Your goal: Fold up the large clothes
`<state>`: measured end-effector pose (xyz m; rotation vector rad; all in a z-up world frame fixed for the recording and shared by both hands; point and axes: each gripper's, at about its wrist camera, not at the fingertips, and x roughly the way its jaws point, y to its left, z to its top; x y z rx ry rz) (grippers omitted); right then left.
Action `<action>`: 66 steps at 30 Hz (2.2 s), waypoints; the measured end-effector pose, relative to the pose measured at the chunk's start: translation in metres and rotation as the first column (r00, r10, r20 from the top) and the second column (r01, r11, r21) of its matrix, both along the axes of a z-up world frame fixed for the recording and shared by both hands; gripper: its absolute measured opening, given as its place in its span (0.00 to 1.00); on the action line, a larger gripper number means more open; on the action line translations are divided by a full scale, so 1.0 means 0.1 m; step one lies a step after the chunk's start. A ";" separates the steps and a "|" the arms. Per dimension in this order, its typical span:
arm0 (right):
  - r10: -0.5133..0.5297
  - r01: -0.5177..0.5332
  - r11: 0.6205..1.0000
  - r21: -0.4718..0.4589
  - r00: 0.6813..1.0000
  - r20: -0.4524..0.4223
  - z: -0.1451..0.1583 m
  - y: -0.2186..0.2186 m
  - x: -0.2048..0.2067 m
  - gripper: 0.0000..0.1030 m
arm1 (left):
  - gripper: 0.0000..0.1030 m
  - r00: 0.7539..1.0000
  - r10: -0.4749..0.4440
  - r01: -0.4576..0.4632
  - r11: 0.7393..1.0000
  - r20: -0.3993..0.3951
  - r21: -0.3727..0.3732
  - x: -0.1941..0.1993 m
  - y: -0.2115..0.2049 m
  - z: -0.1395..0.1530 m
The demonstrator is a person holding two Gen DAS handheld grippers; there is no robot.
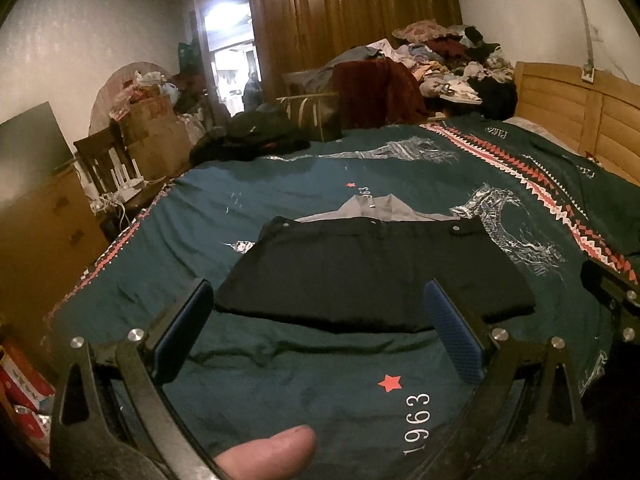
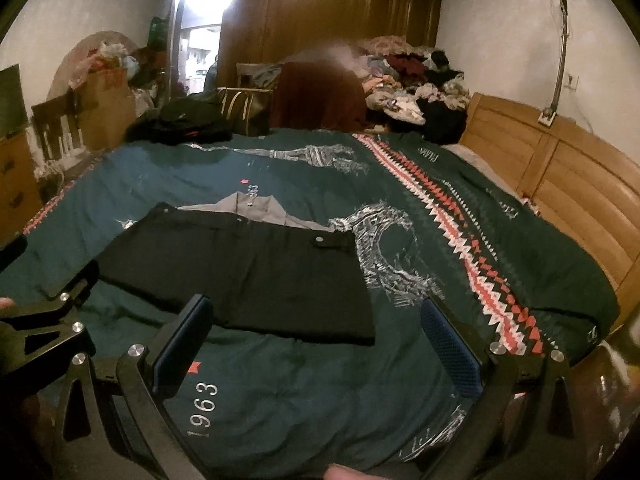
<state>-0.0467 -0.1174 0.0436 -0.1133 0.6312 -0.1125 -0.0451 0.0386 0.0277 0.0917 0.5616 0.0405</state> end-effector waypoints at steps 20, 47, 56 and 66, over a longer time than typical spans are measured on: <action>-0.016 0.022 0.997 0.070 0.996 -0.092 -0.19 -0.09 0.11 1.00 | 1.00 0.991 0.016 -0.019 1.000 -0.133 -0.022 0.20 0.07 -0.10; -0.015 0.023 0.997 0.080 0.996 -0.093 -0.13 -0.02 0.21 1.00 | 1.00 0.978 0.064 -0.066 0.998 -0.200 -0.003 0.25 0.11 -0.10; -0.003 0.012 0.997 0.080 0.994 -0.111 -0.22 0.06 0.22 1.00 | 1.00 0.971 0.041 -0.049 0.998 -0.237 -0.027 0.26 0.07 -0.18; -0.011 0.022 0.997 0.081 0.991 -0.130 -0.31 0.04 0.24 1.00 | 1.00 0.966 0.030 -0.041 0.999 -0.257 -0.035 0.29 0.03 -0.25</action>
